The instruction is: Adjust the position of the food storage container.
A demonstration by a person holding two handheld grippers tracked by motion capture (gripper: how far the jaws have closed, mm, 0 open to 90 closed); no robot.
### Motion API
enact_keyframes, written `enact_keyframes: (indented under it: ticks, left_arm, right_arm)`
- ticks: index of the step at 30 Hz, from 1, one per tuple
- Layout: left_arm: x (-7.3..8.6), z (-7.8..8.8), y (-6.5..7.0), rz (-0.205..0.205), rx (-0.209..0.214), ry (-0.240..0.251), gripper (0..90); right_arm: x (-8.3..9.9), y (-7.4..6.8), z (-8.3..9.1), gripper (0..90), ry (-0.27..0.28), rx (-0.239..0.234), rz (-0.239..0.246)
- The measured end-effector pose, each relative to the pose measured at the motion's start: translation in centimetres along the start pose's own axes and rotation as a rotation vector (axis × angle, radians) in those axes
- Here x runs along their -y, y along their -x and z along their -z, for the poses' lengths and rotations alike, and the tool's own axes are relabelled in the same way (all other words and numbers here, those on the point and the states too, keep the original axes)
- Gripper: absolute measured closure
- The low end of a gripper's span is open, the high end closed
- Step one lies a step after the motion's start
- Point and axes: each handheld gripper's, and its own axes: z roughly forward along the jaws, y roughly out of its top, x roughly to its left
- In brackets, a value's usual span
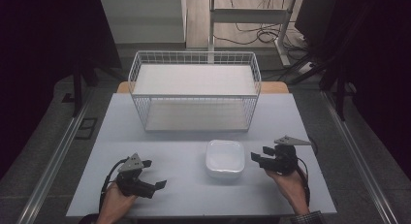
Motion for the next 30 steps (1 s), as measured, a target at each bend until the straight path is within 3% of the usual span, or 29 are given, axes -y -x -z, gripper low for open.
enact_keyframes:
  ticks: [1,4,5,6,7,9,13,18,22,23,27,30]
  left_arm:
    - [0.0,0.0,0.0,-0.001,-0.005,0.003,2.4]
    - [0.0,0.1,-0.1,0.0,-0.013,0.002,2.7]
    - [0.0,0.1,-0.1,0.0,-0.013,0.002,2.8]
    - [-0.1,0.0,0.0,0.003,-0.015,-0.006,2.9]
    - [-0.1,-0.1,0.0,0.007,-0.011,-0.017,3.1]
    - [-0.3,-0.3,0.1,0.005,-0.021,-0.041,4.3]
    - [-1.3,-1.0,0.4,-0.011,-0.036,-0.088,5.1]
    - [-2.7,-1.8,0.4,0.012,-0.011,-0.07,11.2]
    - [-4.1,-2.8,0.3,0.03,-0.012,-0.057,31.1]
    - [-4.9,-3.6,0.0,0.034,0.016,-0.067,39.0]
    - [-6.2,-5.3,-0.7,0.081,0.044,-0.073,56.0]
    - [-6.8,-6.2,-0.7,0.085,0.03,-0.079,68.5]
  right_arm:
    - [-0.5,-0.2,-0.5,55.5,-0.009,0.012,0.028]
    - [-1.2,-0.4,-1.4,69.6,-0.024,0.01,0.055]
    - [-1.2,-0.4,-1.4,69.6,-0.024,0.01,0.055]
    - [-1.6,-0.5,-1.8,81.2,-0.021,0.014,0.071]
    - [-1.9,-0.4,-2.0,86.3,-0.014,0.025,0.077]
    - [-2.2,-0.3,-2.3,89.4,-0.006,0.027,0.077]
    - [-2.7,-0.3,-3.1,89.5,-0.029,0.028,0.082]
    - [-2.5,-0.7,-3.9,89.5,-0.067,0.014,0.098]
    - [-2.5,-1.3,-4.3,89.4,-0.074,0.004,0.109]
    - [-2.5,-1.5,-4.4,89.4,-0.077,0.002,0.106]
    - [-2.5,-2.1,-4.7,89.4,-0.083,-0.012,0.105]
    - [-2.5,-2.9,-5.1,89.4,-0.091,-0.04,0.107]
